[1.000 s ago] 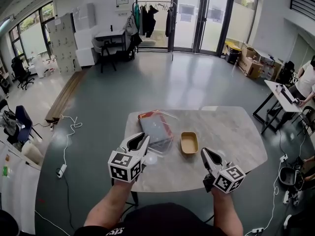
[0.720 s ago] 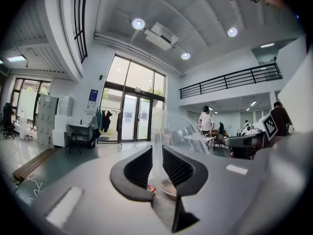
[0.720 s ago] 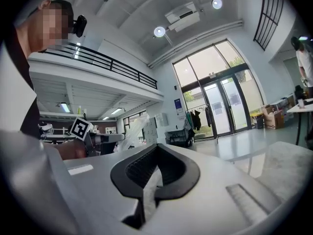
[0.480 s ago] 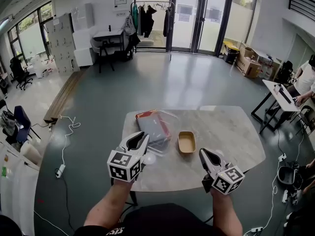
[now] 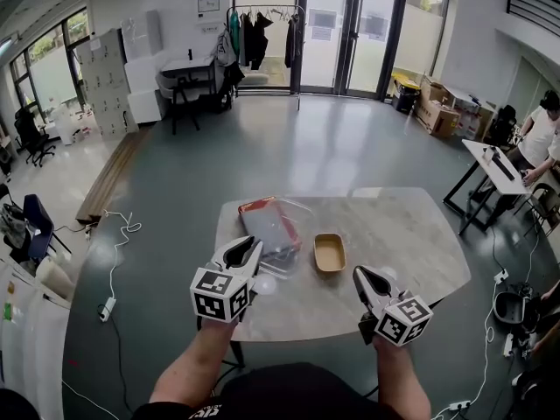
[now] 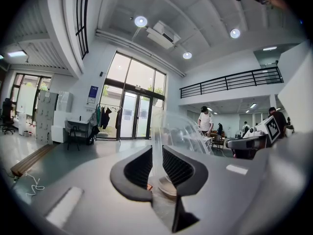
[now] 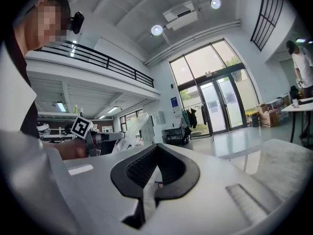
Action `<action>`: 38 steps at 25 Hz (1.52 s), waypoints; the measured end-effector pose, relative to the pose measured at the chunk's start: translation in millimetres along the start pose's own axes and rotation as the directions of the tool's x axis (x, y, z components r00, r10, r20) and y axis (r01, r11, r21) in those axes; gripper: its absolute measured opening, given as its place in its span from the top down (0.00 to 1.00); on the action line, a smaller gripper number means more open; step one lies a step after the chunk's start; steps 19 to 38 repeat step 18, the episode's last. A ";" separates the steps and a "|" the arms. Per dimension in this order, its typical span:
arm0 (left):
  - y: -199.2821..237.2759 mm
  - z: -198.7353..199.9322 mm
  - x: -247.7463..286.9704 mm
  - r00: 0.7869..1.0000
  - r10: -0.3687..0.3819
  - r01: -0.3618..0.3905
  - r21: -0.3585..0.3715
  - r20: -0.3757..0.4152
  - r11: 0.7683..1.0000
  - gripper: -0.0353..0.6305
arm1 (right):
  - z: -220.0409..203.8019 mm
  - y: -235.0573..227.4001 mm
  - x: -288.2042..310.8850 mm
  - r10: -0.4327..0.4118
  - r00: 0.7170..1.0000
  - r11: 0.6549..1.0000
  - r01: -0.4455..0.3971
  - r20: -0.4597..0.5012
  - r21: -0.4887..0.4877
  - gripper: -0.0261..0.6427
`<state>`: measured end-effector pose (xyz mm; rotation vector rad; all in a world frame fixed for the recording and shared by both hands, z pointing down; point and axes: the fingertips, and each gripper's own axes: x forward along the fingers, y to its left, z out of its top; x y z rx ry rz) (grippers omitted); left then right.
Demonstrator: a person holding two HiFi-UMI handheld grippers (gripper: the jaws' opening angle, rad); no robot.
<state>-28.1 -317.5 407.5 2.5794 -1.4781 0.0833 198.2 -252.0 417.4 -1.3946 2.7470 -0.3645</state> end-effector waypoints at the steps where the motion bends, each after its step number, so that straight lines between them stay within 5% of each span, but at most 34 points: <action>1: -0.3 -1.1 -0.1 1.000 -0.002 0.002 -0.001 -0.003 1.000 0.85 | -0.3 0.5 -0.7 -0.002 1.000 1.000 0.002 0.000 0.000 0.94; 38: -11.8 -4.5 -3.8 0.999 -0.033 0.032 -0.033 -0.014 0.999 0.85 | 6.6 -1.4 -16.6 -0.030 1.000 0.999 0.030 0.007 -0.009 0.94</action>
